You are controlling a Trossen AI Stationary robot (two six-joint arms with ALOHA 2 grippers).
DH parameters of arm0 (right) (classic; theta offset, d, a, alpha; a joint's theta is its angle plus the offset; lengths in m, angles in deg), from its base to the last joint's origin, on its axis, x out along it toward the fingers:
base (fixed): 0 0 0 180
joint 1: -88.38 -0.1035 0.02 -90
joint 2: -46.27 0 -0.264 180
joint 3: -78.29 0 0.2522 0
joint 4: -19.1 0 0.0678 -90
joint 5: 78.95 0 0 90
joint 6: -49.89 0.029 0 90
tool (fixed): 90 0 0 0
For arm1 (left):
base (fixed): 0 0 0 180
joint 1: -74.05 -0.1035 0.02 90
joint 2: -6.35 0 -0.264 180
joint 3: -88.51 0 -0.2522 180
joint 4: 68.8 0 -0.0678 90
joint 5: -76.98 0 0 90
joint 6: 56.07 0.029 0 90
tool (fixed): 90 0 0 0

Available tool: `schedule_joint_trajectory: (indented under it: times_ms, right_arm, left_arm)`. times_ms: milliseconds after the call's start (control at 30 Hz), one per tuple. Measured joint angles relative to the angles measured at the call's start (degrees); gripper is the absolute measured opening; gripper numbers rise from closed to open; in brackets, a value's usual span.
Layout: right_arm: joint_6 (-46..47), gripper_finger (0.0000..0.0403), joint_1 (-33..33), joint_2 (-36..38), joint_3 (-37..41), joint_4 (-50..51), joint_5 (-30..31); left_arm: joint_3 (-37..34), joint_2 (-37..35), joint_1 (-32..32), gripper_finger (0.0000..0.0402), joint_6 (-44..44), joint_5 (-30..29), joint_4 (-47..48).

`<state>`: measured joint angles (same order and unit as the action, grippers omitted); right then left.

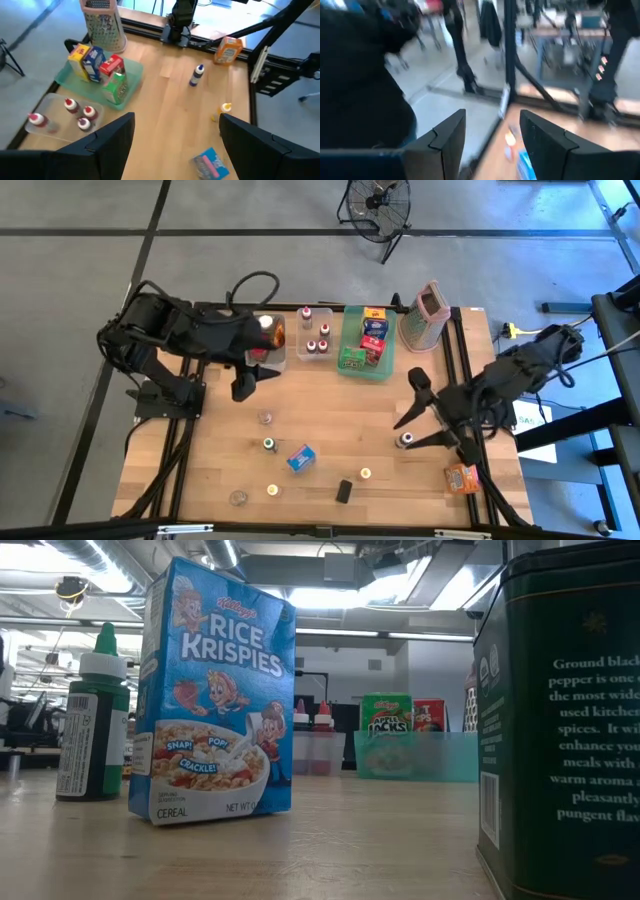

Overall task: Pick & Place Kitchen Items
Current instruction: Put the black seasoning can into the gray bin

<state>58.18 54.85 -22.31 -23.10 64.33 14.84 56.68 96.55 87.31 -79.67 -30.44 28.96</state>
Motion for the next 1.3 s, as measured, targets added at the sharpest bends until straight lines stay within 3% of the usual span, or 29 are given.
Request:
schedule_joint_trajectory:
  times_ms: [133, 267, 400, 567, 733, 1000, 1100, 1300]
  right_arm:
    - [2.5, 0.0190, -0.9, -6.8, -12.3, 18.2, 3.2]
    - [12.7, 0.0190, -1.1, -13.1, -20.5, 33.2, 3.1]
    - [26.9, 0.0190, -1.1, -17.4, -22.8, 39.6, -6.5]
    - [43.4, 0.0190, -2.5, -22.6, -22.9, 36.4, -19.4]
    - [64.1, 0.0190, -5.3, -28.7, -22.9, 25.2, -22.0]
    - [85.4, 0.0186, -9.6, -40.6, -22.9, 6.3, -12.1]
    - [92.0, 0.0177, -11.0, -45.4, -22.9, 5.0, -9.7]
    - [99.9, 0.0163, -12.9, -53.5, -22.9, 5.2, 1.6]
  left_arm:
    - [0.0, 0.0, 1.7, 0.0286, -3.9, 0.2, 0.9]
    - [0.0, 0.0, 3.7, 0.0286, -7.9, 1.1, 3.2]
    - [0.0, 0.0, 5.1, 0.0286, -7.7, 1.1, 5.3]
    - [0.0, -0.3, 5.1, 0.0286, -1.1, 3.1, 6.1]
    - [0.0, -0.4, 4.0, 0.0286, 10.4, 8.2, 6.1]
    - [0.0, -0.9, 4.6, 0.0286, 16.8, 19.3, 6.0]
    - [0.0, -1.6, 6.3, 0.0286, 17.2, 20.0, 6.0]
    - [0.0, -2.0, 9.7, 0.0286, 19.8, 20.0, 6.0]
